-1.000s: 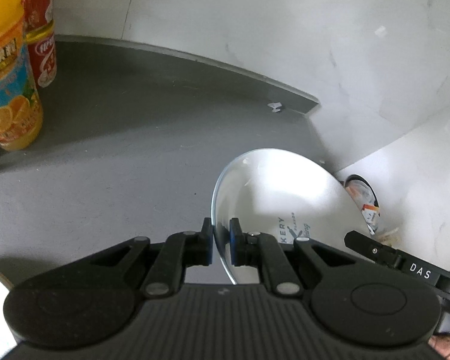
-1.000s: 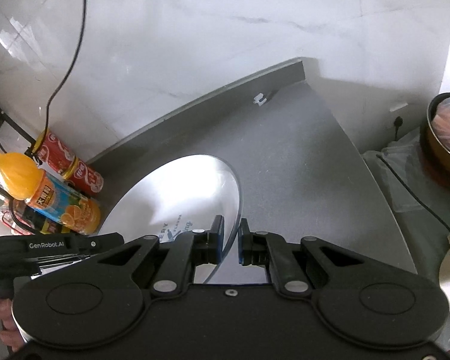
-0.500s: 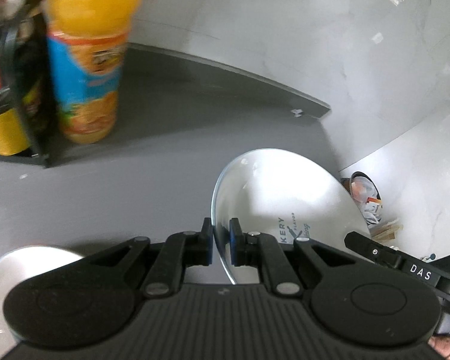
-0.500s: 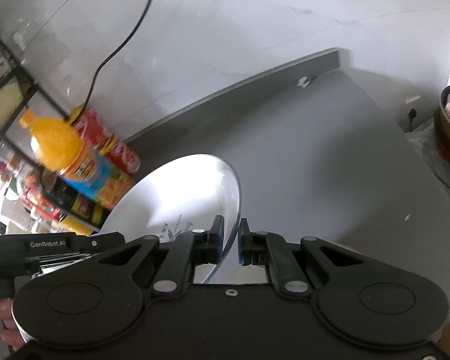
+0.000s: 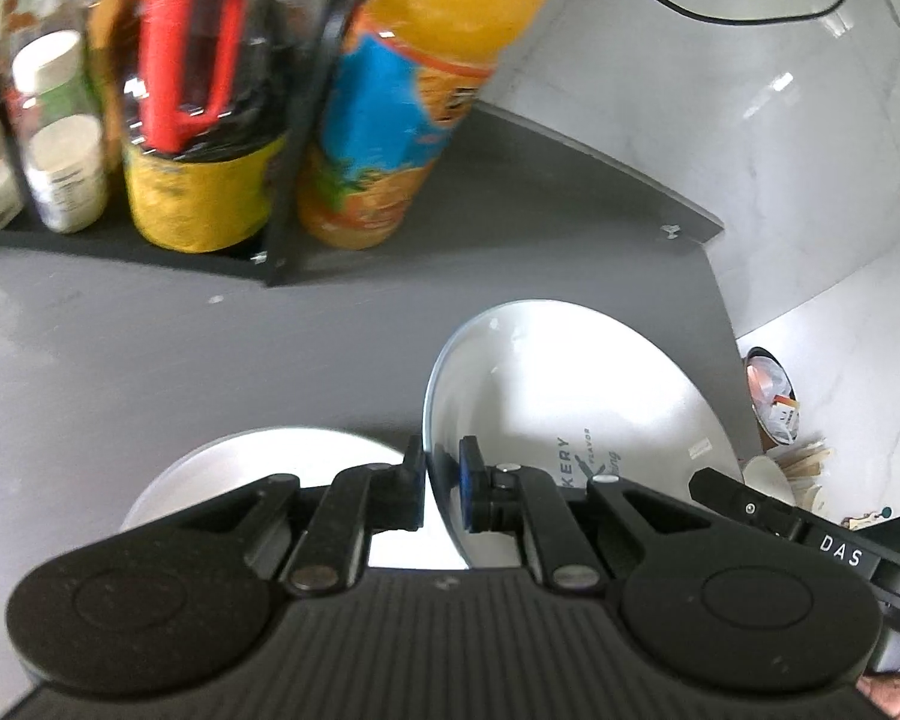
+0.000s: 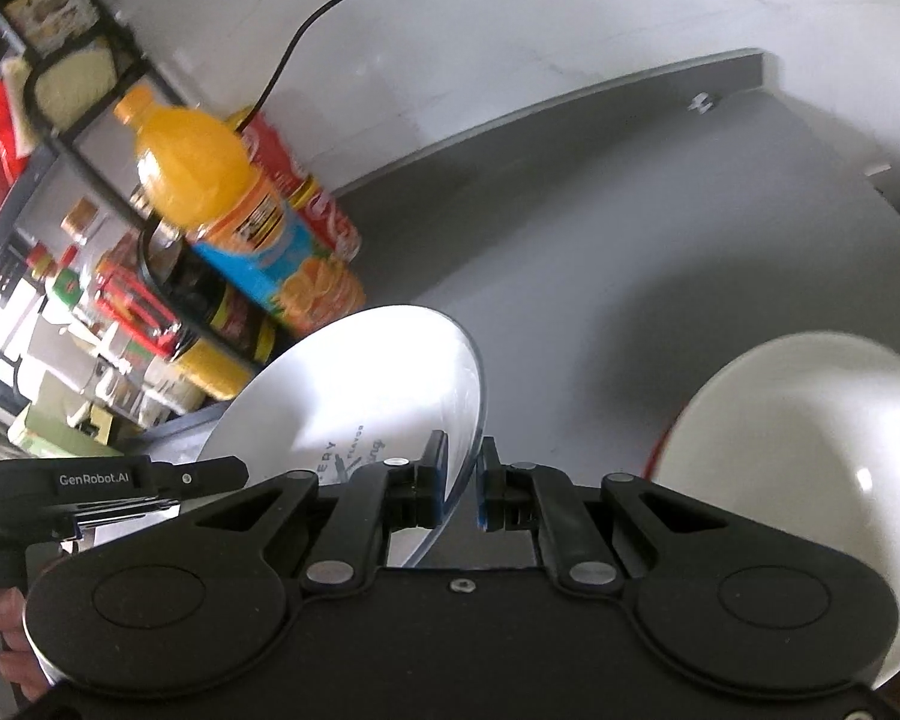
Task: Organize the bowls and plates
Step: 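Carry the 'BAKERY' plate with the left tool to the stacked plates, then lower the 'BAKERY' plate onto the 'Sweet' plate and open the left tool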
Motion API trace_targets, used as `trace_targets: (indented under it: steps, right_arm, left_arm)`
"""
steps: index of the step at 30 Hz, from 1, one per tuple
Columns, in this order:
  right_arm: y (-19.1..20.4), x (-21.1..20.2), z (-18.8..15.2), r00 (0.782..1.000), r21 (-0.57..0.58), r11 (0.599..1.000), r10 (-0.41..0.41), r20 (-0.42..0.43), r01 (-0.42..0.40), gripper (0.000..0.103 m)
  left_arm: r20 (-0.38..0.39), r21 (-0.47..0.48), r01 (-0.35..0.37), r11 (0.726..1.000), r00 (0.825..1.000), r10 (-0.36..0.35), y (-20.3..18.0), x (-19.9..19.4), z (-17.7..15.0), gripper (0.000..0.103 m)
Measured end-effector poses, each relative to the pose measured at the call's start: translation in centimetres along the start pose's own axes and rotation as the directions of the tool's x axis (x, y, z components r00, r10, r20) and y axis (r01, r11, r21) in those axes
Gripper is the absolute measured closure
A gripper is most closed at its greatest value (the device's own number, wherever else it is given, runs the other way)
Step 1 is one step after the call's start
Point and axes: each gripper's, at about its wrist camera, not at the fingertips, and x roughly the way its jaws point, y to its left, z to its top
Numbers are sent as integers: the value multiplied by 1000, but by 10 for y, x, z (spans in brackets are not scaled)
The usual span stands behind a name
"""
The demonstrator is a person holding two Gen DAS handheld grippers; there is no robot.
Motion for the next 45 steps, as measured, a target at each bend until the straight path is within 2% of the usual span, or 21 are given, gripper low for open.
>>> trace_targets:
  steps: [17, 35, 45]
  right_arm:
    - [37, 16, -50, 997, -24, 1000, -9, -74, 7, 94]
    - [48, 29, -87, 989, -67, 998, -29, -143, 19, 93]
    - [60, 29, -97, 989, -144, 989, -50, -141, 30, 94]
  left_arm:
    - [-47, -50, -34, 998, 998, 31, 64, -10, -39, 94]
    - [-116, -52, -90, 995, 990, 83, 92, 0, -73, 92]
    - [-125, -13, -132, 991, 984, 129, 92, 6, -81, 89]
